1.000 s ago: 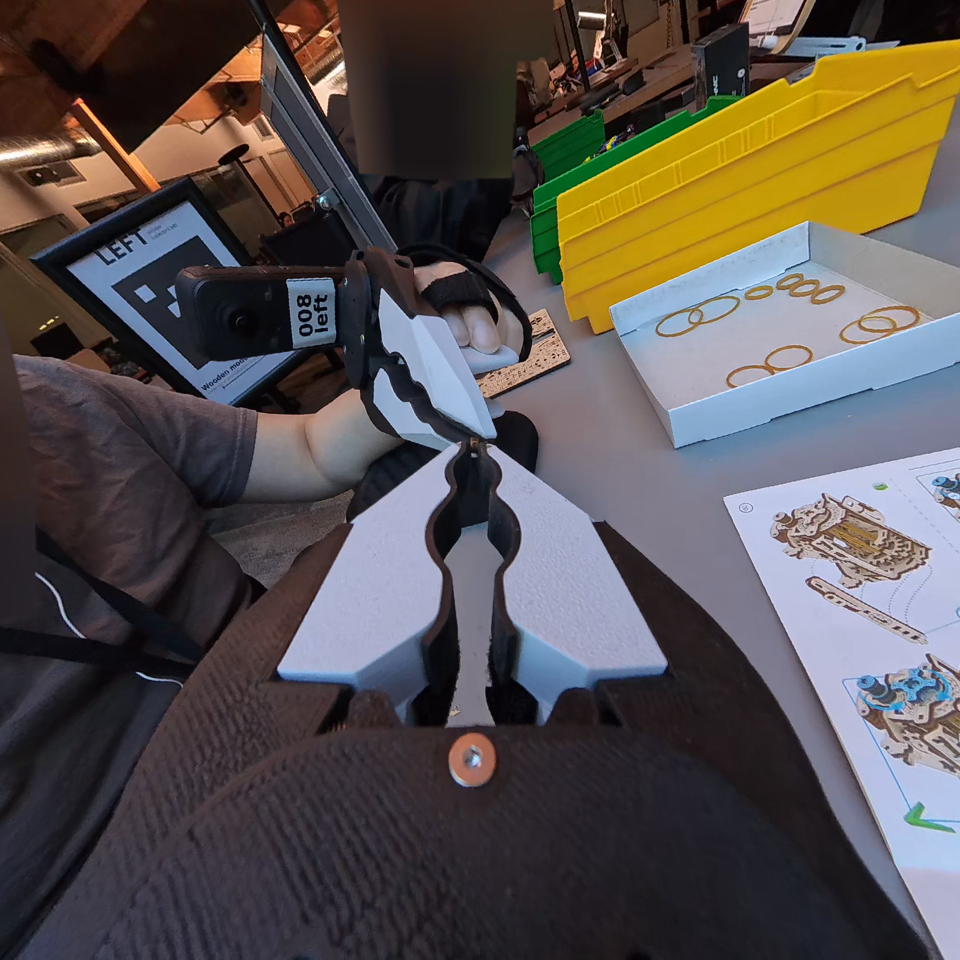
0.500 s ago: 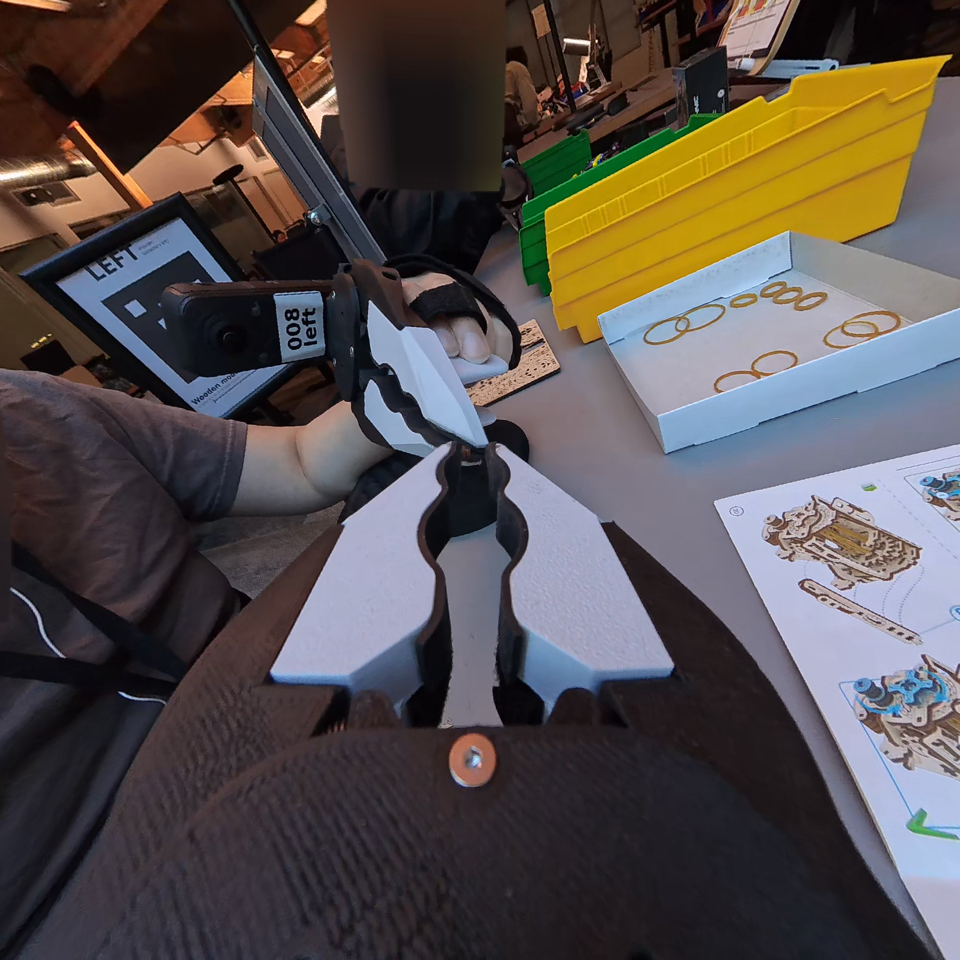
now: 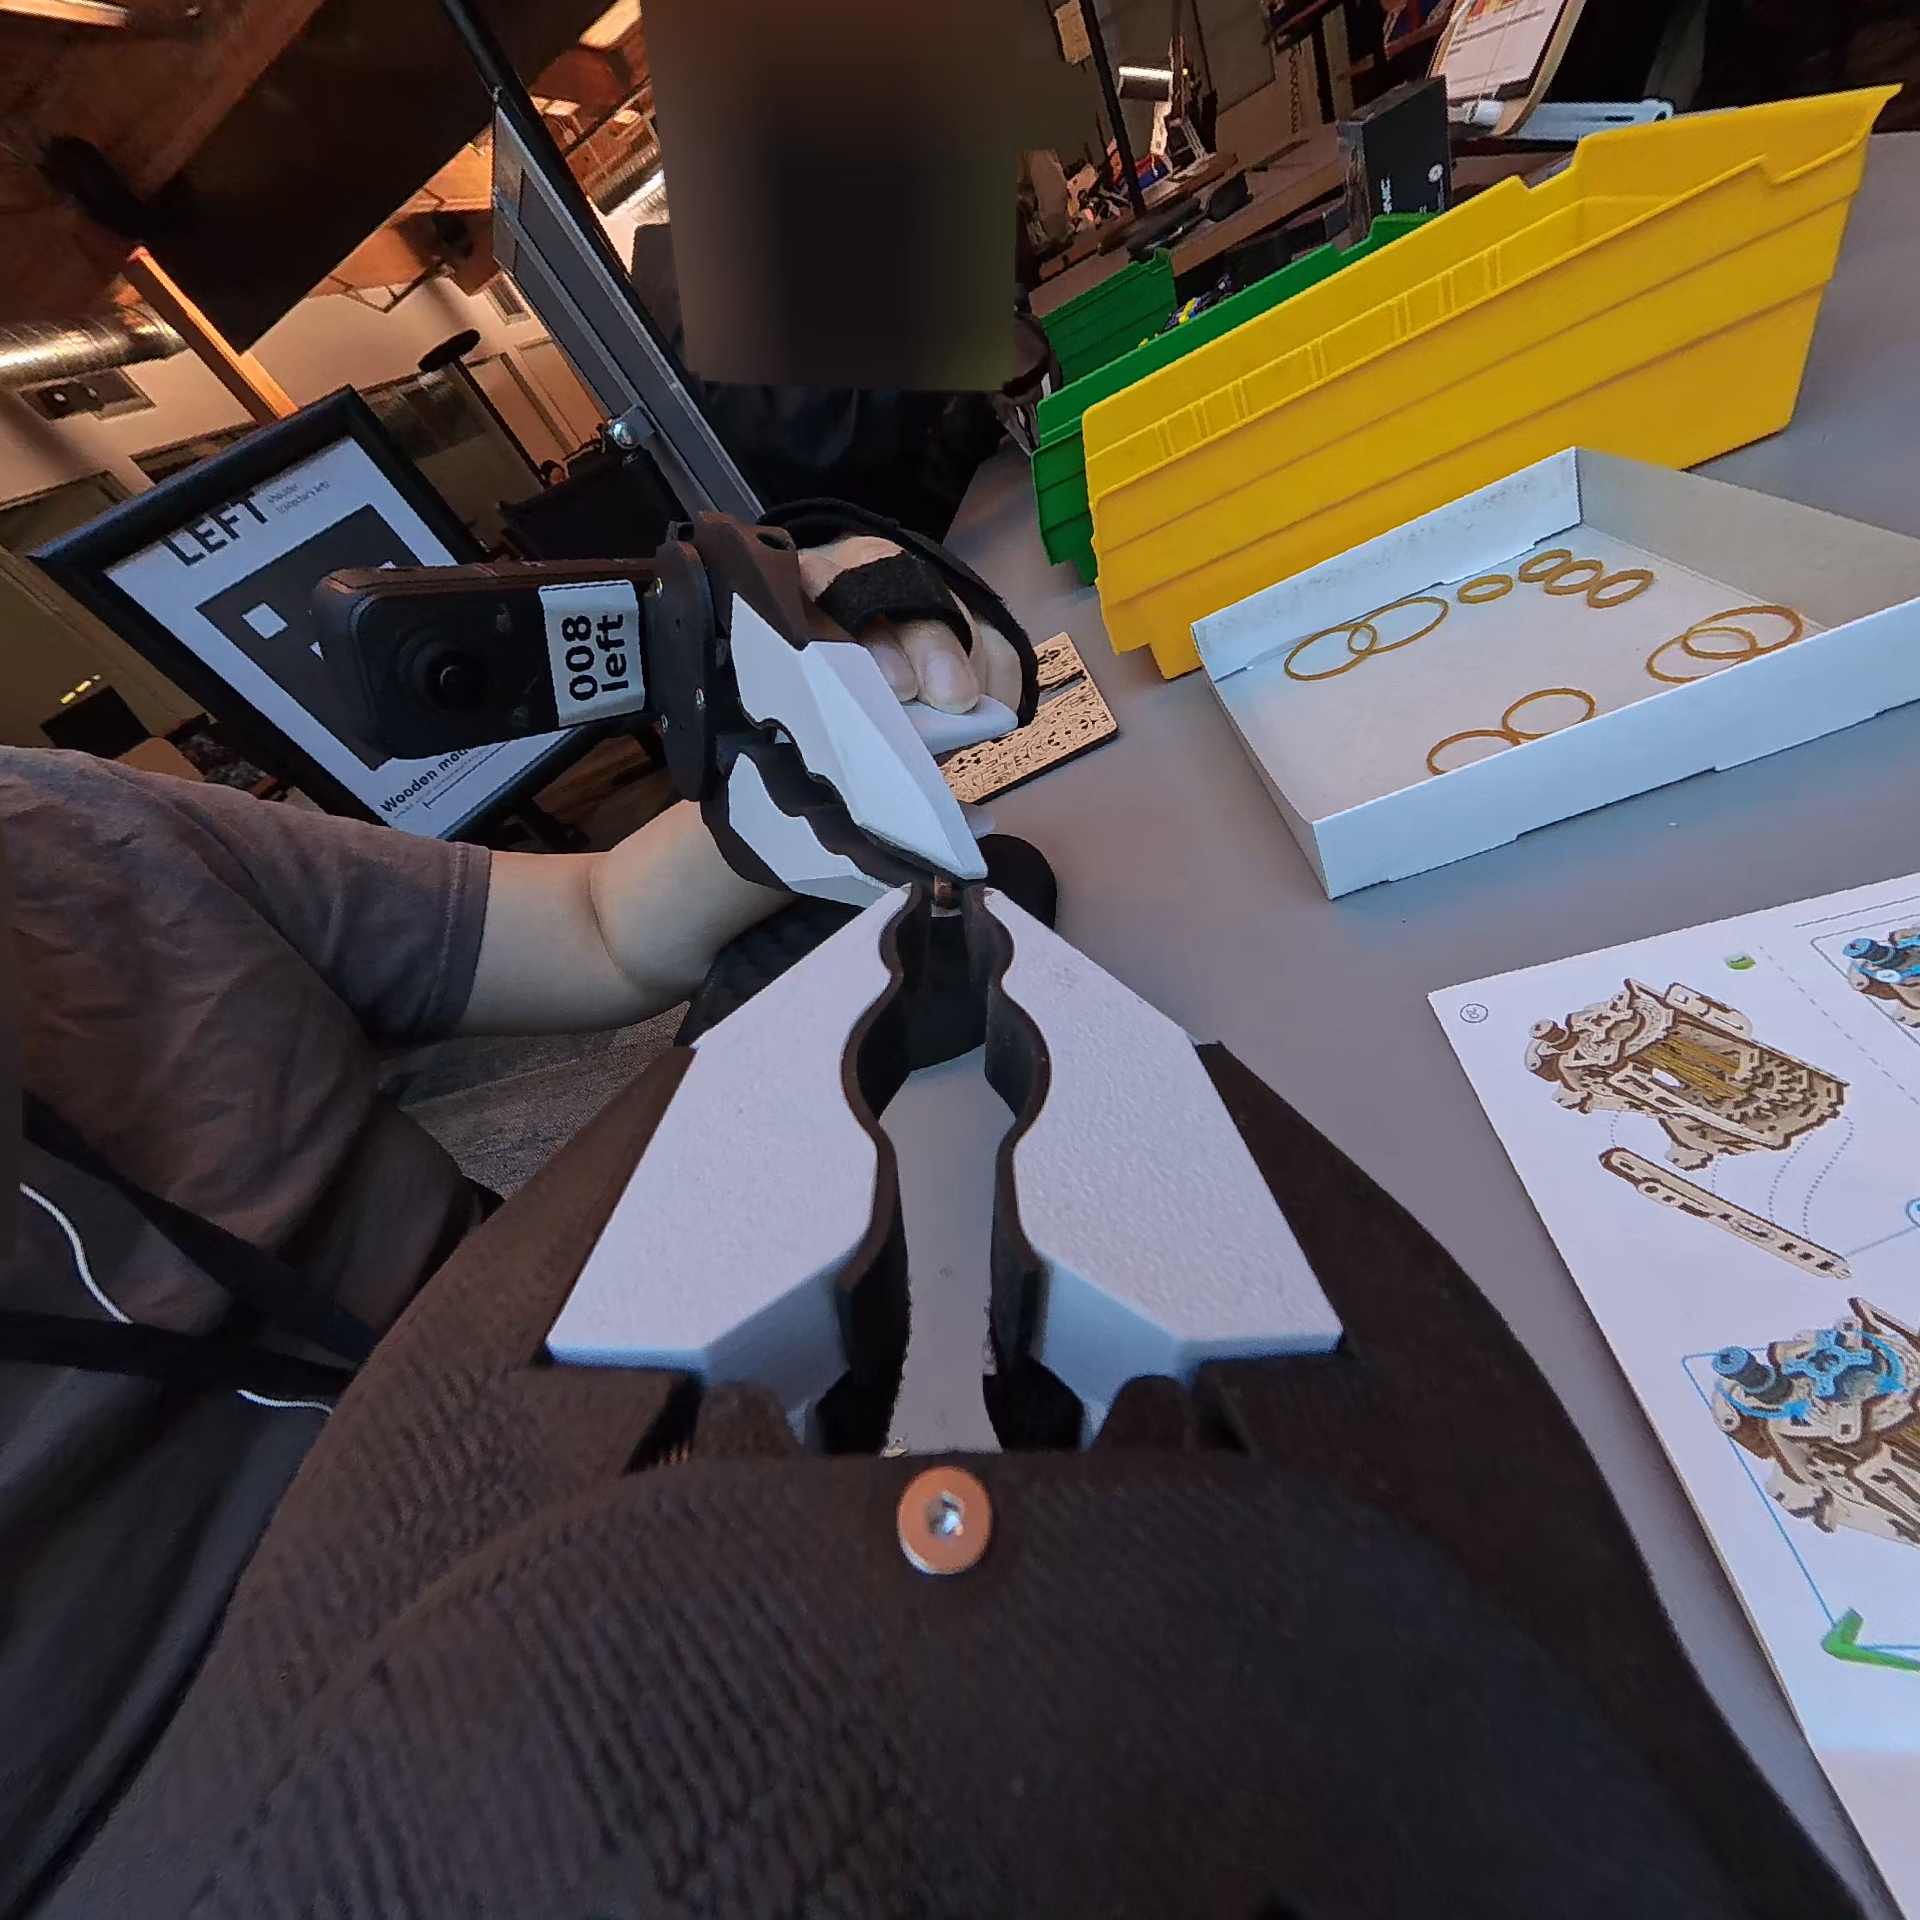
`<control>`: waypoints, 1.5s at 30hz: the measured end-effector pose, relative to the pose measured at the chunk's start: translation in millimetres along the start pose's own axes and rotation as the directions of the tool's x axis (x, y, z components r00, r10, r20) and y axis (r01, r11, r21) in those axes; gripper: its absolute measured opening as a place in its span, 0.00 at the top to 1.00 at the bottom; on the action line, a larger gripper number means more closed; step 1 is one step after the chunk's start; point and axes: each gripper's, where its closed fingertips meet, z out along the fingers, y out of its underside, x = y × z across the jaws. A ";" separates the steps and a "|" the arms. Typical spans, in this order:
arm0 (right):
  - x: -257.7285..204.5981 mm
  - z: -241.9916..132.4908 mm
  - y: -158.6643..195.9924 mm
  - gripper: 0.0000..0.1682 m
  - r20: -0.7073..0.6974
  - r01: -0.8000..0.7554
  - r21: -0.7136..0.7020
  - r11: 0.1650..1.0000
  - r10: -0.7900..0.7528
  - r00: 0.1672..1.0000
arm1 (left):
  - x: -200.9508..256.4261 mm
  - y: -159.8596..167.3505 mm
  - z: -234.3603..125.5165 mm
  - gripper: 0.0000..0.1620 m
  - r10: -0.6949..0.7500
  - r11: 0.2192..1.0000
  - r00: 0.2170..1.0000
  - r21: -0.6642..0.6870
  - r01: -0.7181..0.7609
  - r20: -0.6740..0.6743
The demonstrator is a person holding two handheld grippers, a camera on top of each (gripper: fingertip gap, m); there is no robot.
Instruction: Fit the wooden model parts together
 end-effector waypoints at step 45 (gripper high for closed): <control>52.4 15.3 84.7 1.00 -0.189 0.072 -0.710 0.700 -0.288 0.939 | 88.0 72.5 5.3 0.84 -0.533 0.840 0.724 -0.382 0.387 -0.438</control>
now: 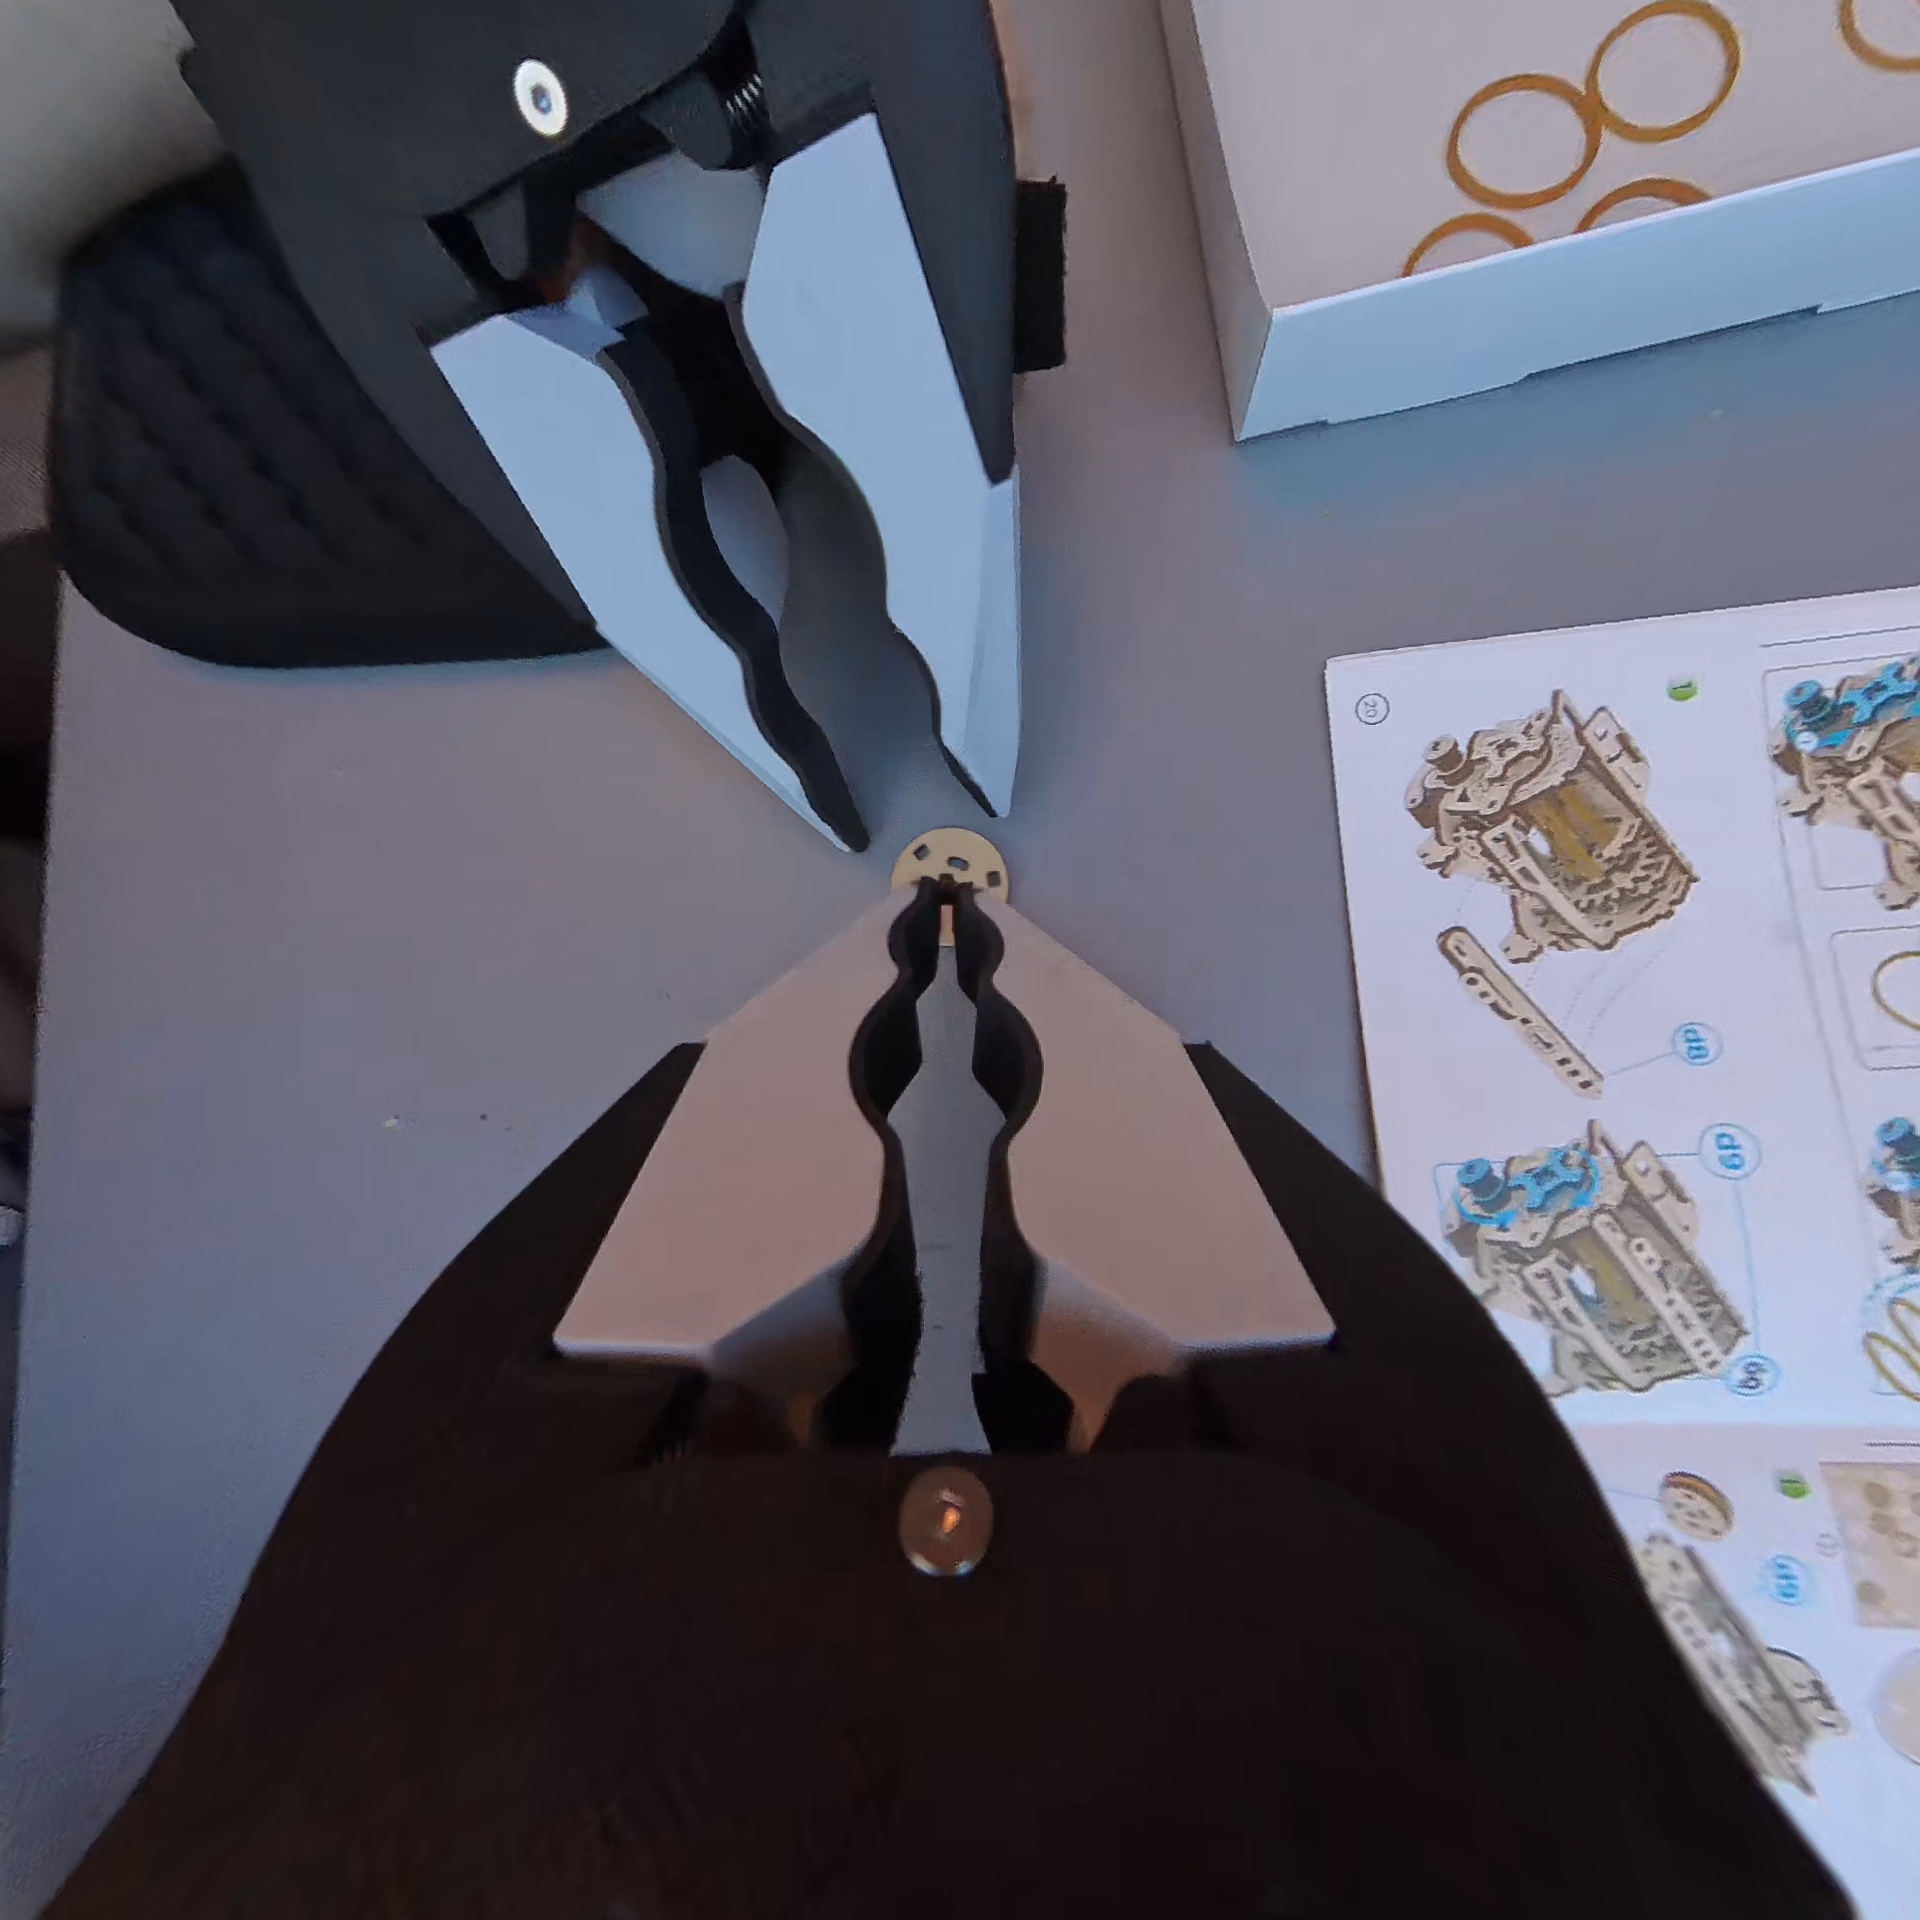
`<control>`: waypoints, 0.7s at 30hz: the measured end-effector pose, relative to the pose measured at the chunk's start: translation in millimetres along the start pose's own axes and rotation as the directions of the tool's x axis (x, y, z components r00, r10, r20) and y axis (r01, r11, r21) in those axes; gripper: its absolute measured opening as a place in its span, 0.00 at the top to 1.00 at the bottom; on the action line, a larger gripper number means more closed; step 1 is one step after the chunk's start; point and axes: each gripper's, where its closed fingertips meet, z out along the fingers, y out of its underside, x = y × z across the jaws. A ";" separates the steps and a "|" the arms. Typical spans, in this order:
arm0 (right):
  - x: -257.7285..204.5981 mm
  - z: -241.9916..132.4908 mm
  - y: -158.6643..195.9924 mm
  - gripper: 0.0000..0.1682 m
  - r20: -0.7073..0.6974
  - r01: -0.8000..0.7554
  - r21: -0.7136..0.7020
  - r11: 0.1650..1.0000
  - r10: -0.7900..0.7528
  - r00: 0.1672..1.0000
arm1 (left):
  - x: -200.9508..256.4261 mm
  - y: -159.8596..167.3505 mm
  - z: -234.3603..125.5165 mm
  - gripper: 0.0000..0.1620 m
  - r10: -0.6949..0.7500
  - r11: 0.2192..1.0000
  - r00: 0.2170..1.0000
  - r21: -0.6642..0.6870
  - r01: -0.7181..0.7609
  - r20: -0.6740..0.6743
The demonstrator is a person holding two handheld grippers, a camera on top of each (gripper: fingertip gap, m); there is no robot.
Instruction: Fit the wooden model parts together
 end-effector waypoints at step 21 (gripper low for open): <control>4.8 12.4 2.5 0.99 0.046 0.250 -0.316 0.915 -0.248 0.968 | 1.7 25.4 -21.8 0.90 -0.179 0.984 0.978 -0.040 0.176 -0.107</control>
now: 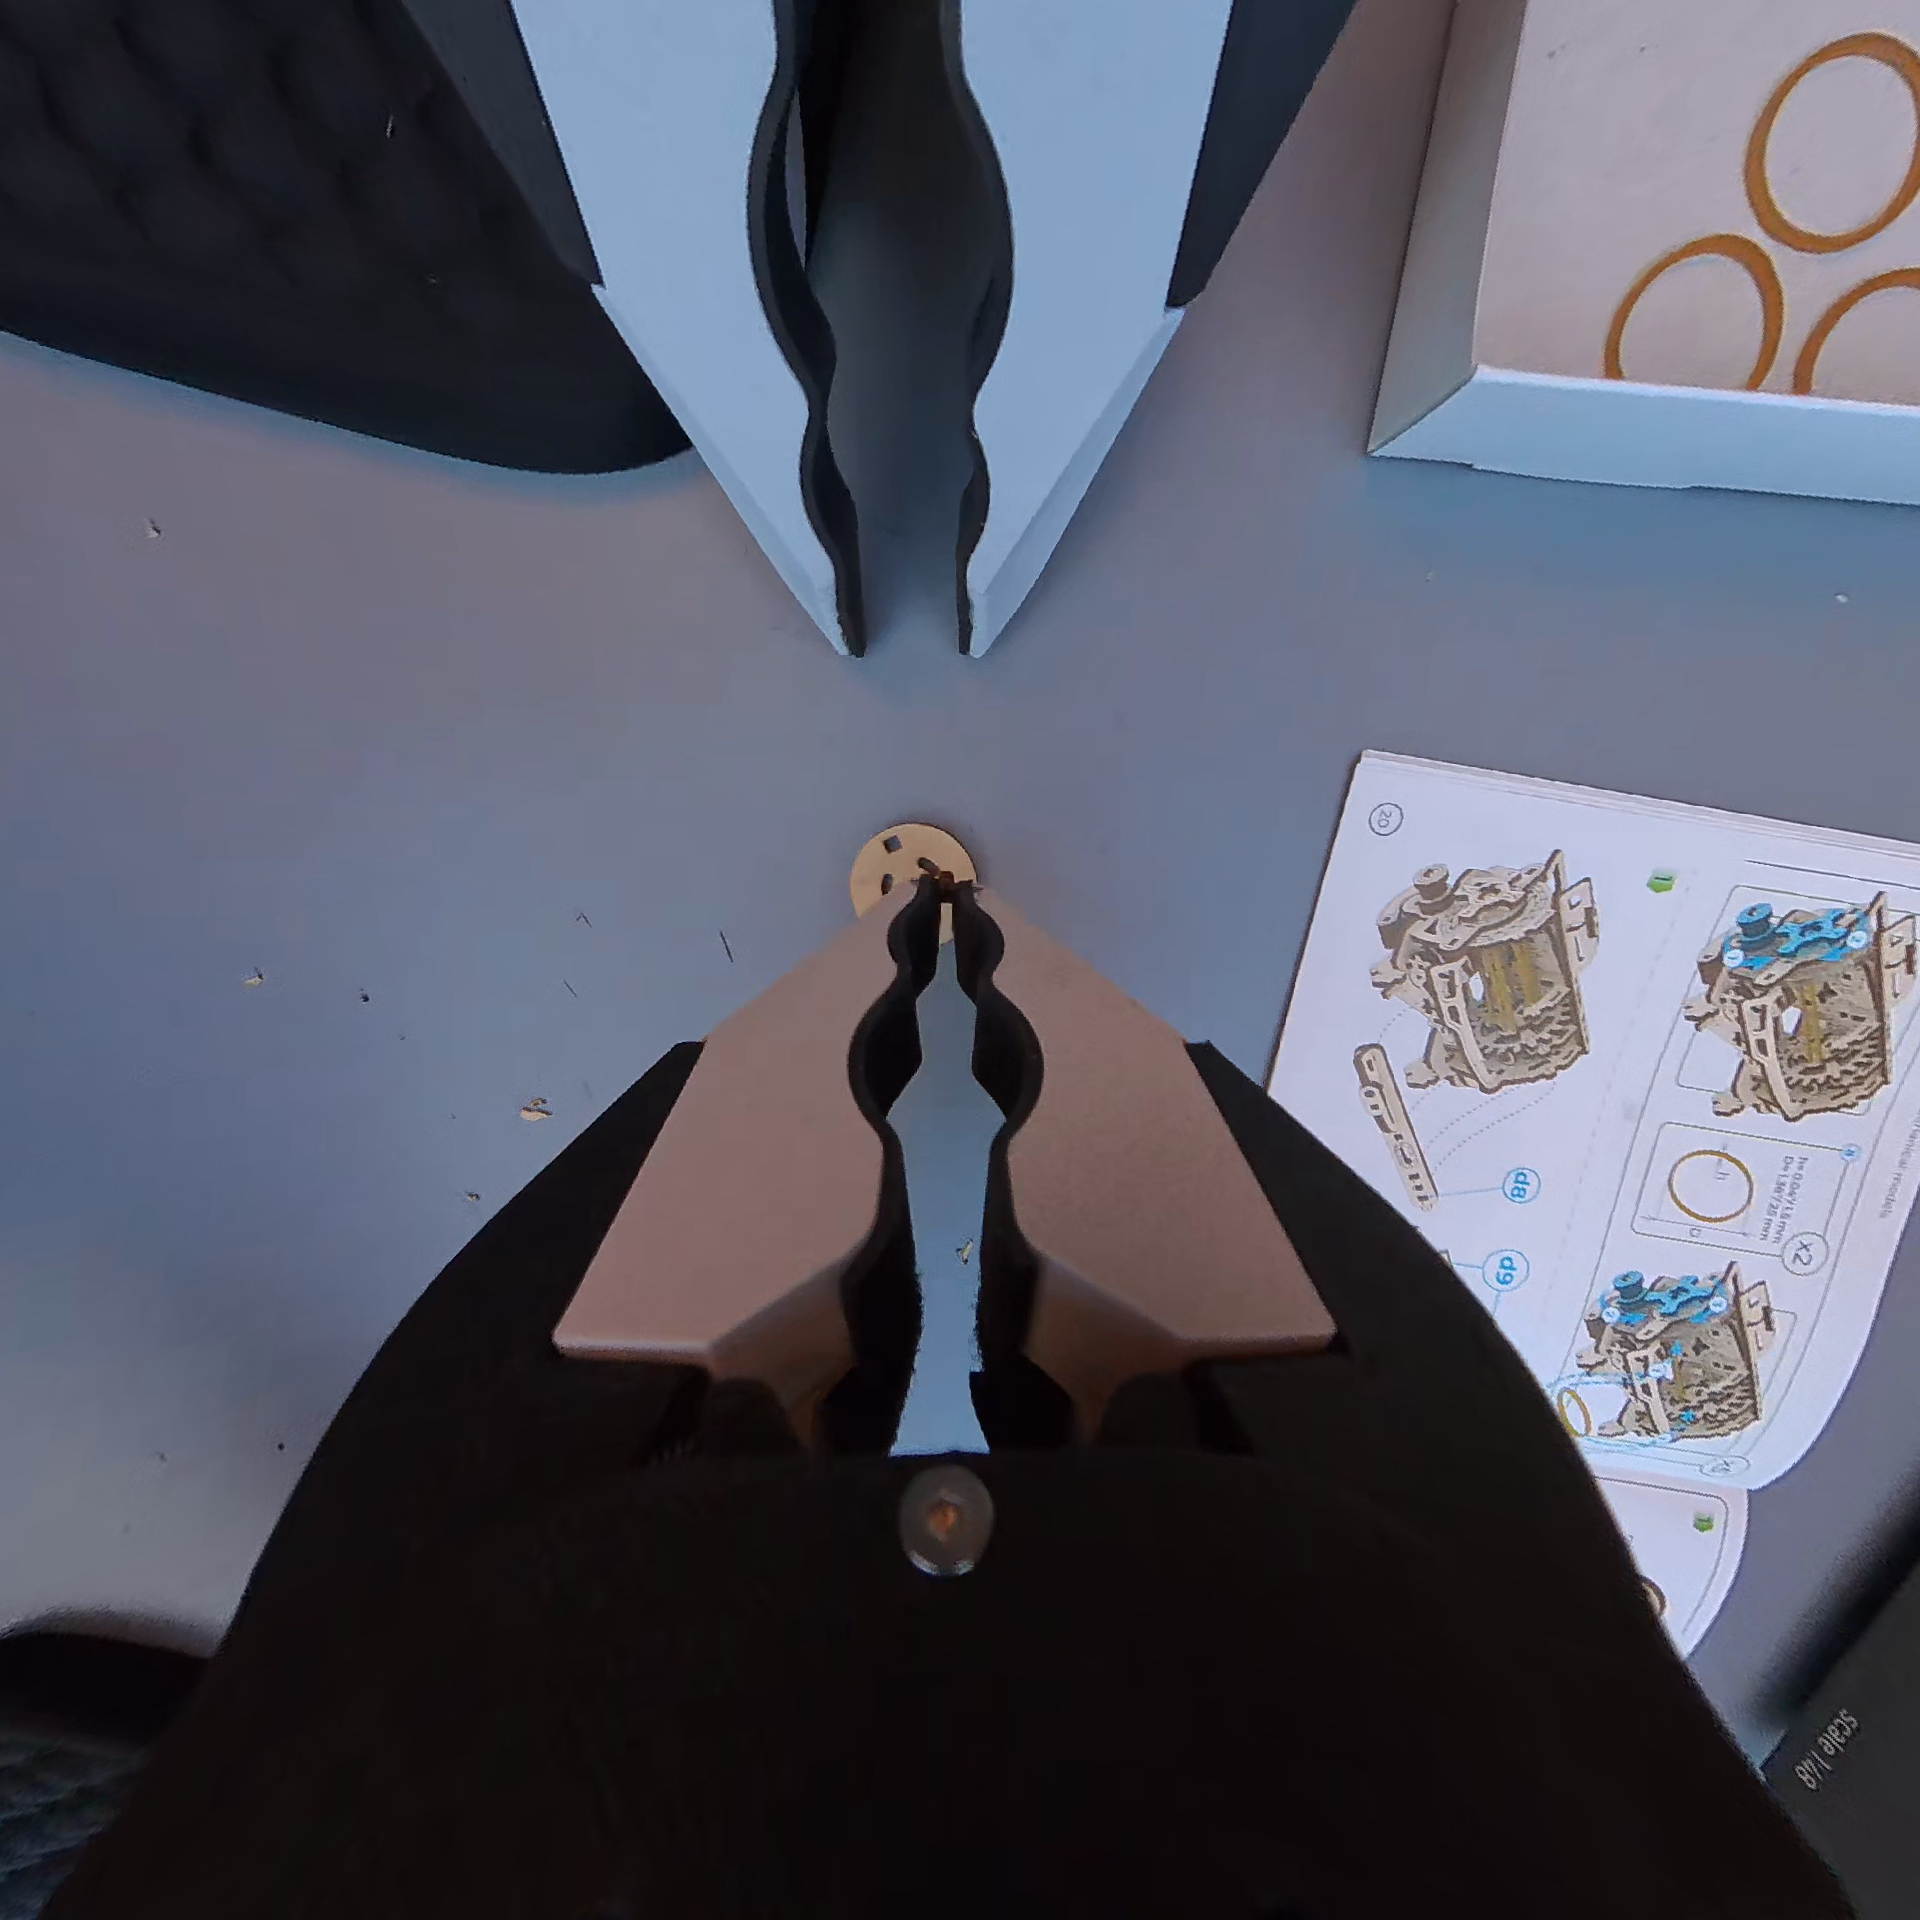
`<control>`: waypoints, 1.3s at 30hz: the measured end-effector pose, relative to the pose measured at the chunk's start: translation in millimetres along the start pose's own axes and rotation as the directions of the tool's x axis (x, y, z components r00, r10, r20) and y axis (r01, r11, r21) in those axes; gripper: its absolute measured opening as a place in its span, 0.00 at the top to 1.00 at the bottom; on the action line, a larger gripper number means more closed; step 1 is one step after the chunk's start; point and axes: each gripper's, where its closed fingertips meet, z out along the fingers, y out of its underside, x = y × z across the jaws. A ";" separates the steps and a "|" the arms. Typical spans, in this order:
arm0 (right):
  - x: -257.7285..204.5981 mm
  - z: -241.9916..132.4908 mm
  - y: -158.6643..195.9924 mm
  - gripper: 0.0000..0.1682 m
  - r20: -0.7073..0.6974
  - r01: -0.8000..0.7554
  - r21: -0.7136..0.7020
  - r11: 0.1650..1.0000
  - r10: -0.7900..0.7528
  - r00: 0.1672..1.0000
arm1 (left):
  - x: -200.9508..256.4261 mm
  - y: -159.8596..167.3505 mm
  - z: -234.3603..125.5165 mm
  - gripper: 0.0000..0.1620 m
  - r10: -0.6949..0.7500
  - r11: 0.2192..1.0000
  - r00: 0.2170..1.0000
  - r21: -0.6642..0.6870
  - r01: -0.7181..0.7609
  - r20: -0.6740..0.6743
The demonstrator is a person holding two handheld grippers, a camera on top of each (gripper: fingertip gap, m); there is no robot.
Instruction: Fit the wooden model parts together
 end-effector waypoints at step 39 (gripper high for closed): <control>0.5 -1.3 4.8 0.99 -0.065 0.037 -0.148 0.988 -0.047 0.997 | -0.4 6.6 -6.3 0.93 -0.026 1.000 1.000 -0.017 0.025 -0.009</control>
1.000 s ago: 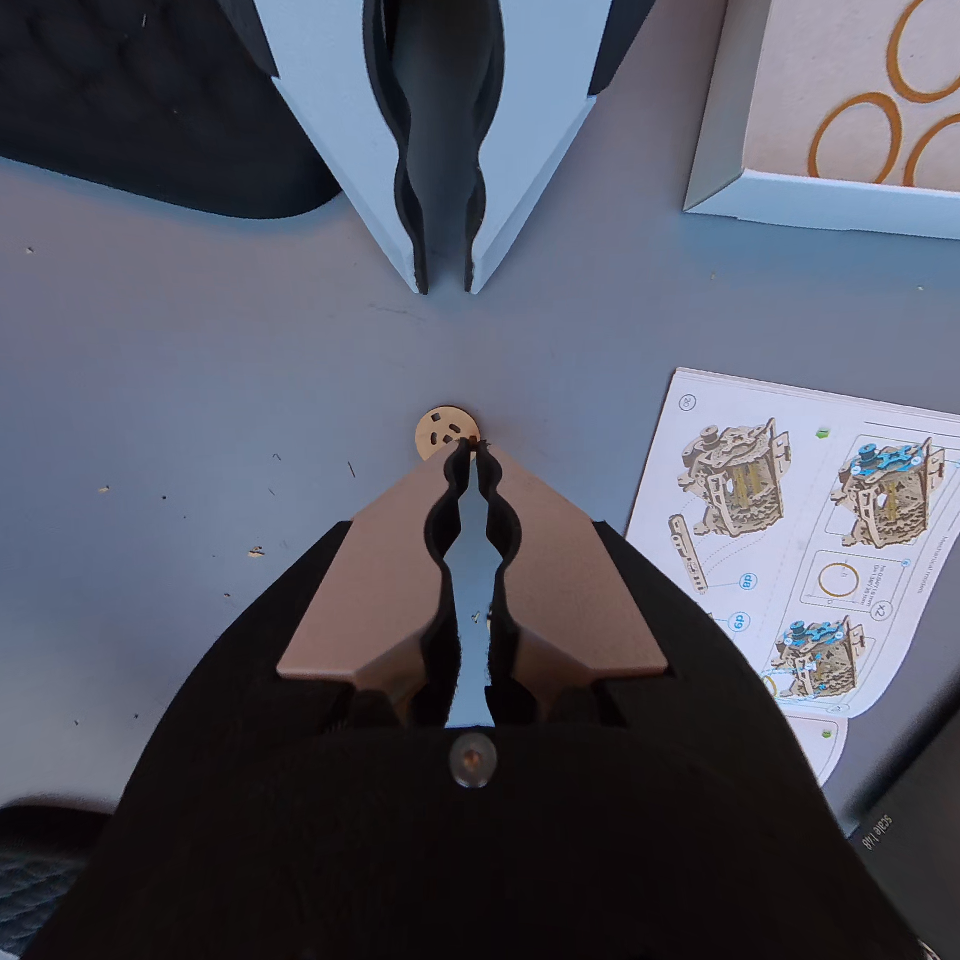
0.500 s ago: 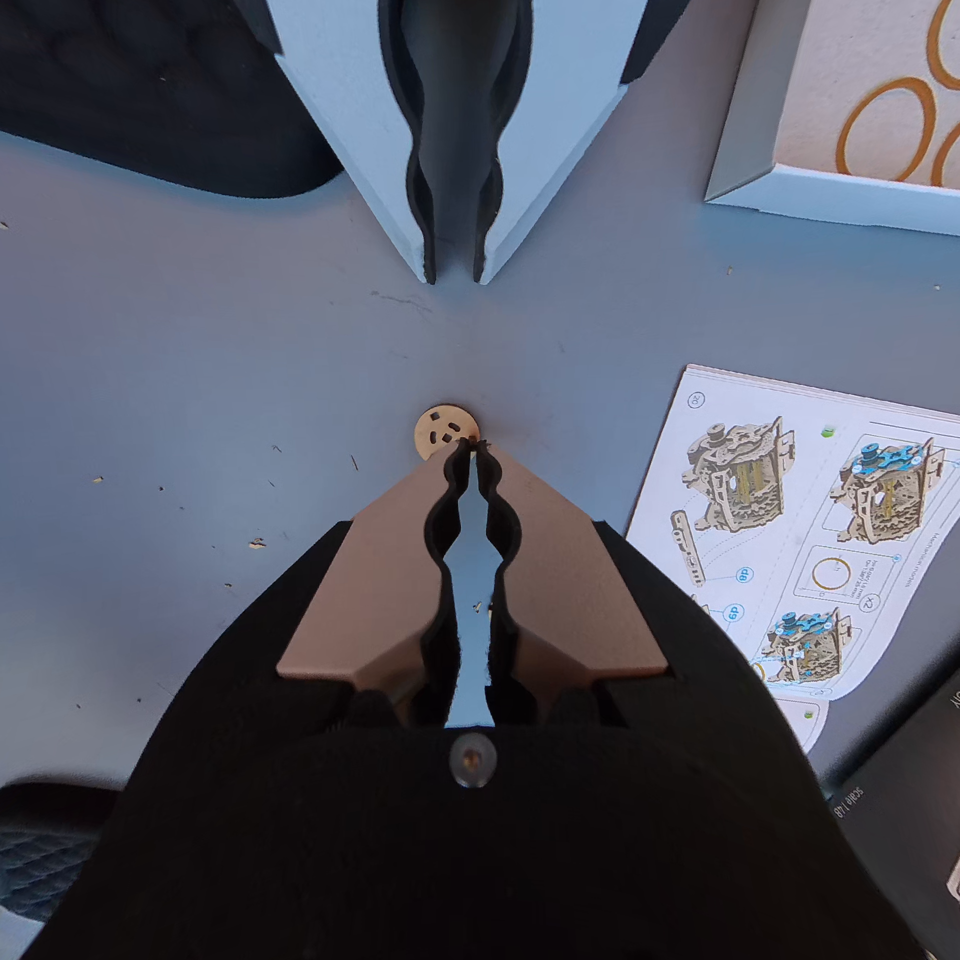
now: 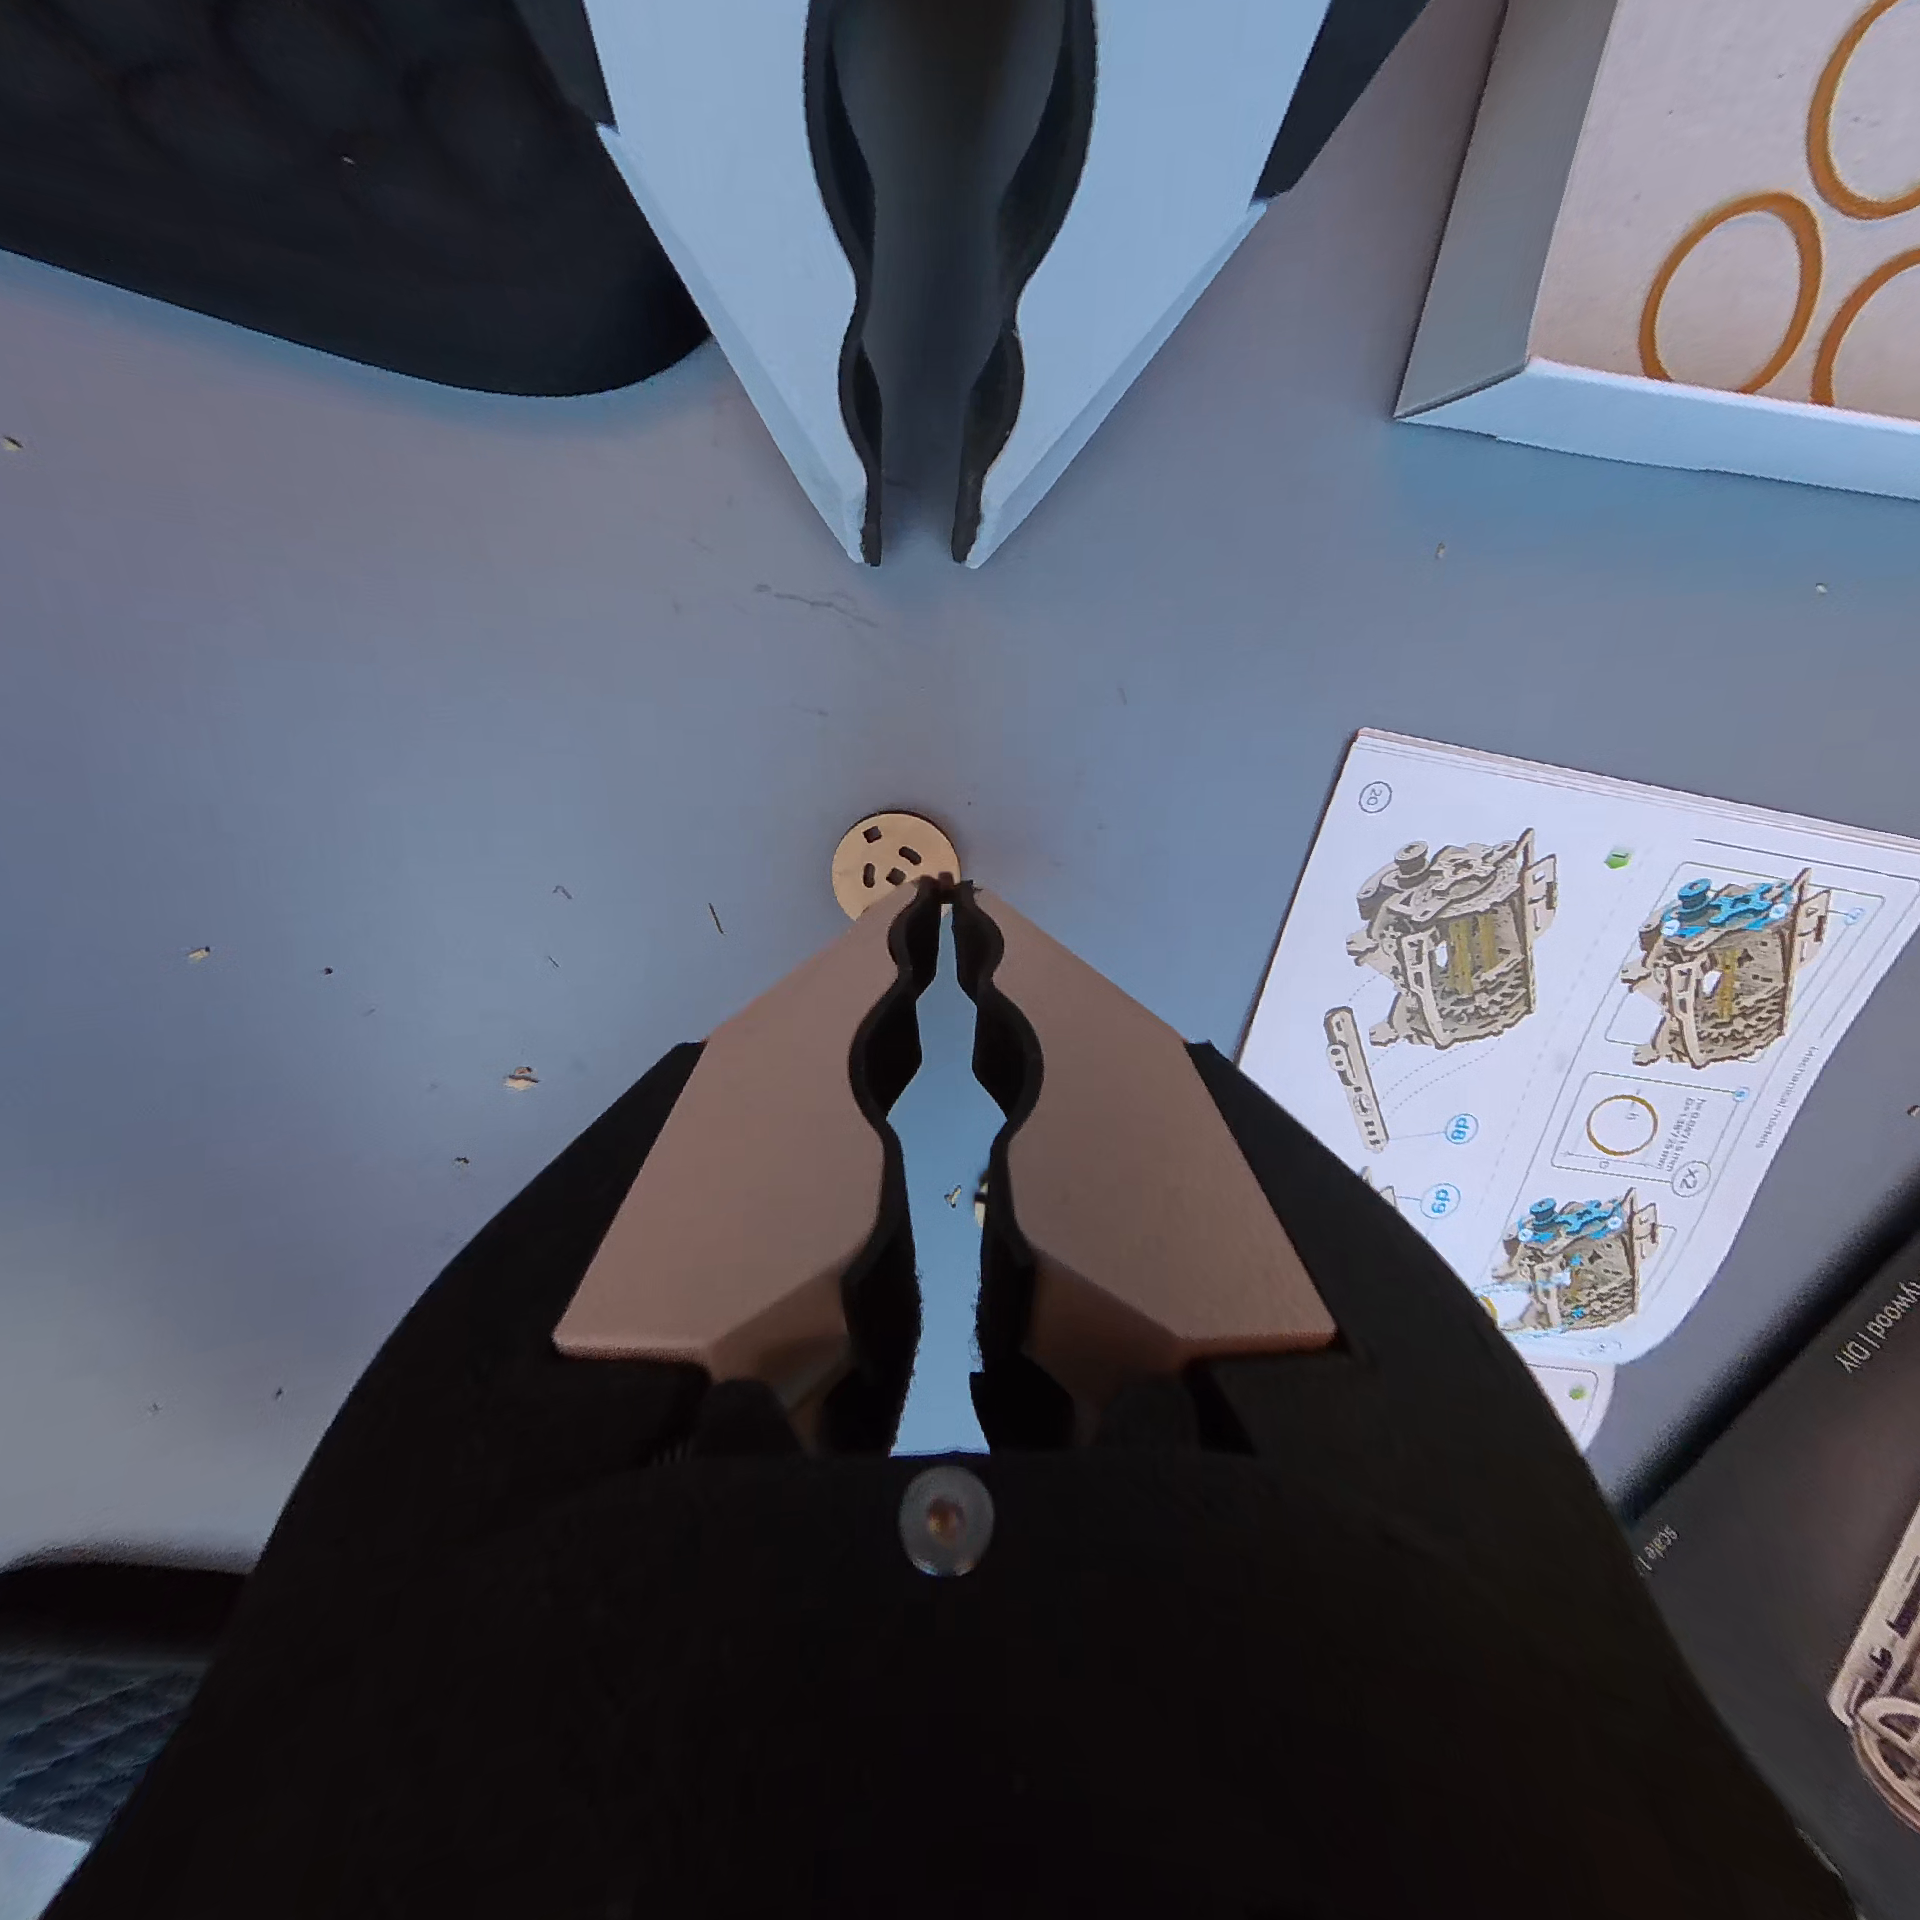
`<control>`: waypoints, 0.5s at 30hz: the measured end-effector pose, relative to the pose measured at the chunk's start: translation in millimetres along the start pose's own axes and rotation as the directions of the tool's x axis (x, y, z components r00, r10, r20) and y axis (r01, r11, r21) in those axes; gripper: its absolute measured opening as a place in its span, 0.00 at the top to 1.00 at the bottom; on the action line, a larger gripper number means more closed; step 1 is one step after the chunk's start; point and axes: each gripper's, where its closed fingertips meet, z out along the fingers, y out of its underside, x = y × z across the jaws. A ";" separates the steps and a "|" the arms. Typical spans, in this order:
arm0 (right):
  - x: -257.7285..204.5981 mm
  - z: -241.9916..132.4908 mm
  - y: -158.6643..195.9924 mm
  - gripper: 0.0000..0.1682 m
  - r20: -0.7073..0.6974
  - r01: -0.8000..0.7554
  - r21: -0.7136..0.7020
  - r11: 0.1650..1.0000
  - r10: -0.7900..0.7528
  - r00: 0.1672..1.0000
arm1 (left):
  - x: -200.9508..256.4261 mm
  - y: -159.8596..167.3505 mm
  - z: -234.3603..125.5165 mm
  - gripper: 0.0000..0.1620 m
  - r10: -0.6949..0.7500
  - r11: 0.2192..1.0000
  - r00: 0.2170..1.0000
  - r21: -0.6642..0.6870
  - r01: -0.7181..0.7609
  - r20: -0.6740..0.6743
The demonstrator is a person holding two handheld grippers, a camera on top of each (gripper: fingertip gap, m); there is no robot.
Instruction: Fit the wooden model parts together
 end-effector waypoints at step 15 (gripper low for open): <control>0.3 4.9 3.5 0.99 0.015 -0.015 -0.022 1.000 0.015 1.000 | -0.2 0.6 -0.2 0.93 0.004 1.000 1.000 -0.005 -0.004 0.004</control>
